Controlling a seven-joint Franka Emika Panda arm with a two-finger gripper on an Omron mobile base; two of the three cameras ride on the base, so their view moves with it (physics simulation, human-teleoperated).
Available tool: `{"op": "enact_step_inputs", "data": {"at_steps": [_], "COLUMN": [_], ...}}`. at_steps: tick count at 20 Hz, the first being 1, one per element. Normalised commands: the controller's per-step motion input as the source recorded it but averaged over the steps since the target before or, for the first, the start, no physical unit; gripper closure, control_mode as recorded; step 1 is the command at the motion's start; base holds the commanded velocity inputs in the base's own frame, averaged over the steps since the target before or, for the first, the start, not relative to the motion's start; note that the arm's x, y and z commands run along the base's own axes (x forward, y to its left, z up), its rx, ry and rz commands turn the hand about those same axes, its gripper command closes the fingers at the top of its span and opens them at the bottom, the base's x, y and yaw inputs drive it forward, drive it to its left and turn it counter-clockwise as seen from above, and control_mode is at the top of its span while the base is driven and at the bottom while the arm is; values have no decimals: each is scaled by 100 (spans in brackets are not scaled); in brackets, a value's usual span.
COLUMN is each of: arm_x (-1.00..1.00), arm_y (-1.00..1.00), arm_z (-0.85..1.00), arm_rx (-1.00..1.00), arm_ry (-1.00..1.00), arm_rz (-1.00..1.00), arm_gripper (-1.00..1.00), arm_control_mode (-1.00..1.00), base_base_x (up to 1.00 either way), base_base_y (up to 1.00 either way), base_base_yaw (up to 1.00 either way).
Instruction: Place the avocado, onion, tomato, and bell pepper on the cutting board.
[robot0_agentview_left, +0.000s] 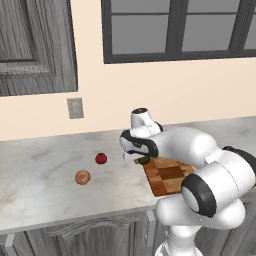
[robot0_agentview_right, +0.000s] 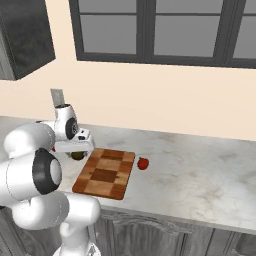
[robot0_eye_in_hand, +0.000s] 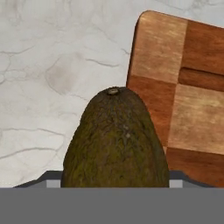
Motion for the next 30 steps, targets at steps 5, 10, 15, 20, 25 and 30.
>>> {"op": "enact_step_inputs", "data": {"at_steps": [5,10,15,20,25,30], "arm_x": [16,16,31,34,20,0], "arm_y": [-51,-54,-29,-9,2,2], "arm_z": [3,0,-11,-26,-22,-17], "arm_rx": [0,0,0,0,0,0], "arm_ry": [-1,0,0,0,0,0], "arm_rz": [0,0,0,0,0,0], "arm_gripper": [100,100,100,100,100,100], "arm_control_mode": [-100,-100,-100,-100,-100,-100], "base_base_x": [0,0,0,0,0,0], "base_base_y": [0,0,0,0,0,0], "base_base_yaw": [0,0,0,0,0,0]}}
